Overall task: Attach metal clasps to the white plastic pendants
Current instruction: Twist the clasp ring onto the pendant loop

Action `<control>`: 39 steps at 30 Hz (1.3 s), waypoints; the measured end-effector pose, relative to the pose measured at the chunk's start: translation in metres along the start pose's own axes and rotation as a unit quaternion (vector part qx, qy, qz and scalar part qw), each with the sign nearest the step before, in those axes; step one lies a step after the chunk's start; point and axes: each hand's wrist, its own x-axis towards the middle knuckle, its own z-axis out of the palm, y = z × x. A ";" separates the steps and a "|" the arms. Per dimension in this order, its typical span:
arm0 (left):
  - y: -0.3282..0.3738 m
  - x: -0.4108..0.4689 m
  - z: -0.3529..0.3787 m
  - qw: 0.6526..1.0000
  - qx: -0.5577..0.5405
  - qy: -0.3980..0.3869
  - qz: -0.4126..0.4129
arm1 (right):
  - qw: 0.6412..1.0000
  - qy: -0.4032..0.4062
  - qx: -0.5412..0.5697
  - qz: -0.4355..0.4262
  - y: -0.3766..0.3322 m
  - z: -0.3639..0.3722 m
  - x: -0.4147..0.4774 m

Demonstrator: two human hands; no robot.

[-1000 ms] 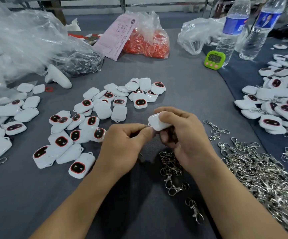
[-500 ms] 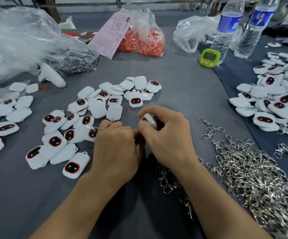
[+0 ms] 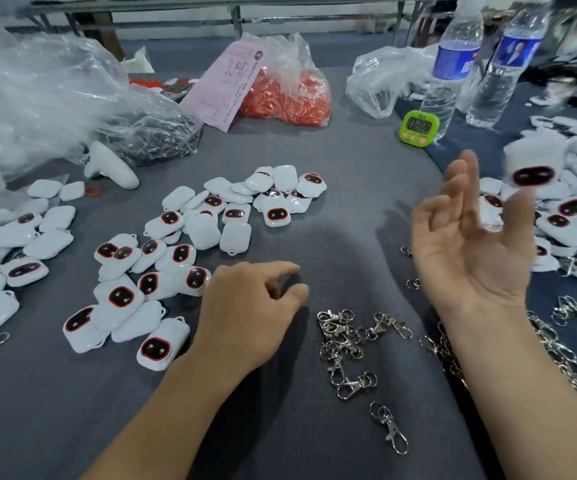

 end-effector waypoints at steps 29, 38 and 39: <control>0.005 -0.004 -0.004 0.978 0.111 0.148 -0.100 | 0.407 -0.184 -0.895 -0.014 0.129 -0.009 0.046; 0.000 -0.003 -0.004 0.989 0.075 0.108 -0.063 | 0.485 -0.082 -0.870 -0.040 0.101 -0.012 0.011; 0.000 -0.004 -0.004 0.991 0.057 0.105 -0.054 | 0.497 -0.076 -0.864 -0.038 0.097 -0.012 0.006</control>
